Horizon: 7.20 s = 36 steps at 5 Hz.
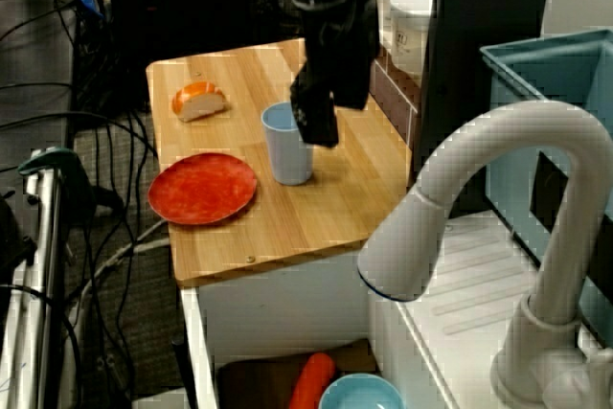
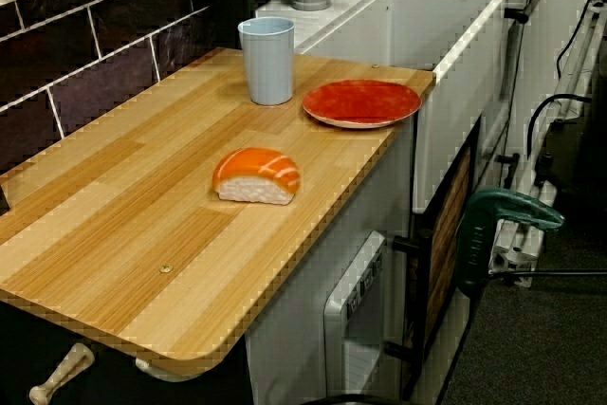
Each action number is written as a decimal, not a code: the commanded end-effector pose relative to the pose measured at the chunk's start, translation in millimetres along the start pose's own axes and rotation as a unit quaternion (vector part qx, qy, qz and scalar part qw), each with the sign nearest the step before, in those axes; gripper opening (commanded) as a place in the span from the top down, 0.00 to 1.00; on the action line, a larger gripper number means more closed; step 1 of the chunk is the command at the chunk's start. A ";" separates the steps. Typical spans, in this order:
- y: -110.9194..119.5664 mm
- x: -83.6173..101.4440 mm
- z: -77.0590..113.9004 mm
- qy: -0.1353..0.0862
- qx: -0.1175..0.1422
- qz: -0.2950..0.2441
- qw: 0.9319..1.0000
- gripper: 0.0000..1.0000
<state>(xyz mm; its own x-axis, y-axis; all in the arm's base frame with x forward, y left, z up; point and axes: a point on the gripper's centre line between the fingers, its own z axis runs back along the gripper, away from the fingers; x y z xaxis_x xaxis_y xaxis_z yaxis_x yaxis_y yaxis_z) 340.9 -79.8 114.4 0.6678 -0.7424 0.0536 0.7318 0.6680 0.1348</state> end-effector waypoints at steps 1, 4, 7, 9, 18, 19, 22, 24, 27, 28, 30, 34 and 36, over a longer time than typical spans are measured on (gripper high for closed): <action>-21.8 7.2 -5.5 -0.032 0.029 -0.186 0.982 0.00; -26.6 -18.0 -33.2 0.000 -0.006 -0.311 0.950 0.00; -7.3 -49.5 -48.4 0.037 -0.007 -0.298 0.954 0.00; 15.7 -73.8 -50.3 0.043 0.003 -0.283 0.958 0.00; 149.2 -174.1 -58.1 0.070 -0.022 -0.227 0.971 0.00; 158.6 -182.7 -60.9 0.076 -0.026 -0.221 0.972 0.00; 143.3 -186.7 -50.1 0.066 -0.034 -0.219 0.973 0.00; 136.2 -176.7 -48.6 0.062 -0.058 -0.197 0.977 0.00; 136.6 -165.1 -39.1 0.052 -0.083 -0.169 0.981 0.00; 123.8 -159.8 -32.1 0.057 -0.092 -0.131 0.985 0.00; 96.2 -148.7 -29.2 0.081 -0.106 -0.077 0.988 0.00; 61.2 -129.4 -17.7 0.085 -0.099 0.082 0.988 0.00; 26.1 -117.3 -20.3 0.089 -0.050 0.259 0.960 0.00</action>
<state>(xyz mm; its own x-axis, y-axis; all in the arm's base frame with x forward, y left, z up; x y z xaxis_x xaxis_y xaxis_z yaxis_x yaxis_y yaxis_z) 281.1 31.8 71.9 0.9418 -0.2992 -0.1531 0.3043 0.9525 0.0107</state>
